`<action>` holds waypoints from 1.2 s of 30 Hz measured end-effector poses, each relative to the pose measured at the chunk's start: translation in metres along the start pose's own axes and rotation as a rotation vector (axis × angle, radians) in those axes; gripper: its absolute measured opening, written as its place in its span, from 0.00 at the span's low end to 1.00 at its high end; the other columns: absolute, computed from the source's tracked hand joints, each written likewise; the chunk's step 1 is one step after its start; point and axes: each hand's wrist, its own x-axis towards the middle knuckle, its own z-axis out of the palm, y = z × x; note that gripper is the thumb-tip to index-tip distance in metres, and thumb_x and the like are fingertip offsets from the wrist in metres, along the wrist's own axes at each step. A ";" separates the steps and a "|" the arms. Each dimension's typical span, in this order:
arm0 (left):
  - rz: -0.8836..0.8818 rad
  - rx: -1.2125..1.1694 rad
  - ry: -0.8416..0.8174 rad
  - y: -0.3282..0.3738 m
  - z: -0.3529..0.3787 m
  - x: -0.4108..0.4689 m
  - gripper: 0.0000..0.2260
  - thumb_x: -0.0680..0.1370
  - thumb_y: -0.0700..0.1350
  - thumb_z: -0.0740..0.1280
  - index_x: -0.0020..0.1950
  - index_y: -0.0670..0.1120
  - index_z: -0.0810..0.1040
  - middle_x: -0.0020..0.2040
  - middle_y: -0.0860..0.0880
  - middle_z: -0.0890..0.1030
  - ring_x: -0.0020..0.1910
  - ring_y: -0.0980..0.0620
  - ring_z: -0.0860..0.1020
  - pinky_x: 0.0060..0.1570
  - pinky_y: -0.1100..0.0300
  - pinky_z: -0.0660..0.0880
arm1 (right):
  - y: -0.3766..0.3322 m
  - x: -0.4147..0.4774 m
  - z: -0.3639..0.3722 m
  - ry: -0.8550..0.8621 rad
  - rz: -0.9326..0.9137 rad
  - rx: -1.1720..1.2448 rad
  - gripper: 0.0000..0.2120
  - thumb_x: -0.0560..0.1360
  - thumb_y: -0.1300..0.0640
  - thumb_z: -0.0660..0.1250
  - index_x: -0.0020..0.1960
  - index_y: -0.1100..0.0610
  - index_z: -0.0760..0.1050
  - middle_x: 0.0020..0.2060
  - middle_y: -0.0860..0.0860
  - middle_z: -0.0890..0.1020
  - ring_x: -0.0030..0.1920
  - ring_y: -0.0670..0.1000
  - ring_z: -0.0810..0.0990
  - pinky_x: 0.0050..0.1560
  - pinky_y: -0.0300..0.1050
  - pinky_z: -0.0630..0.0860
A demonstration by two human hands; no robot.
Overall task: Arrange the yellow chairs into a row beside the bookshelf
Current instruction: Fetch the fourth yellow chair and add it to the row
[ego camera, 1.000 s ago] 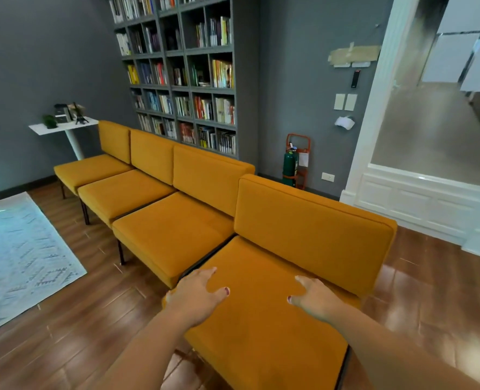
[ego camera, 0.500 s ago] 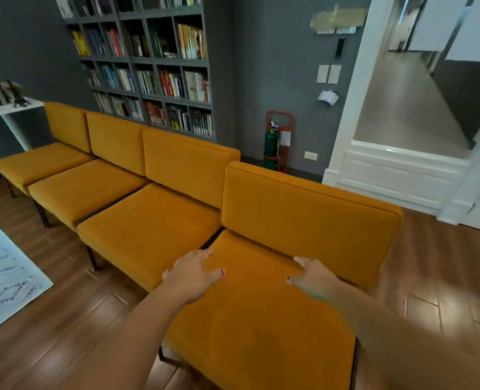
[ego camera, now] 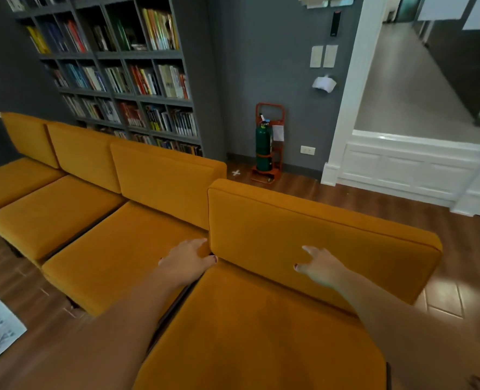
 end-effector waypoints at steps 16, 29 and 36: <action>0.244 0.117 -0.225 0.063 -0.001 0.210 0.30 0.78 0.59 0.63 0.77 0.53 0.58 0.78 0.49 0.57 0.75 0.45 0.60 0.70 0.45 0.63 | -0.014 0.113 -0.040 0.116 0.298 0.104 0.35 0.78 0.45 0.64 0.78 0.50 0.51 0.77 0.56 0.53 0.71 0.62 0.65 0.68 0.56 0.68; 0.355 0.574 -0.252 0.082 0.017 0.342 0.38 0.78 0.55 0.65 0.78 0.60 0.41 0.79 0.53 0.38 0.78 0.43 0.41 0.73 0.37 0.51 | -0.026 0.215 -0.048 0.104 0.442 -0.209 0.46 0.74 0.38 0.65 0.77 0.43 0.35 0.77 0.52 0.36 0.76 0.64 0.37 0.72 0.67 0.45; 0.454 0.607 -0.204 0.094 0.024 0.377 0.39 0.79 0.49 0.66 0.77 0.63 0.40 0.79 0.55 0.39 0.77 0.39 0.40 0.69 0.31 0.50 | -0.023 0.248 -0.060 0.062 0.492 -0.246 0.52 0.70 0.42 0.72 0.77 0.44 0.35 0.77 0.54 0.39 0.74 0.66 0.34 0.70 0.73 0.43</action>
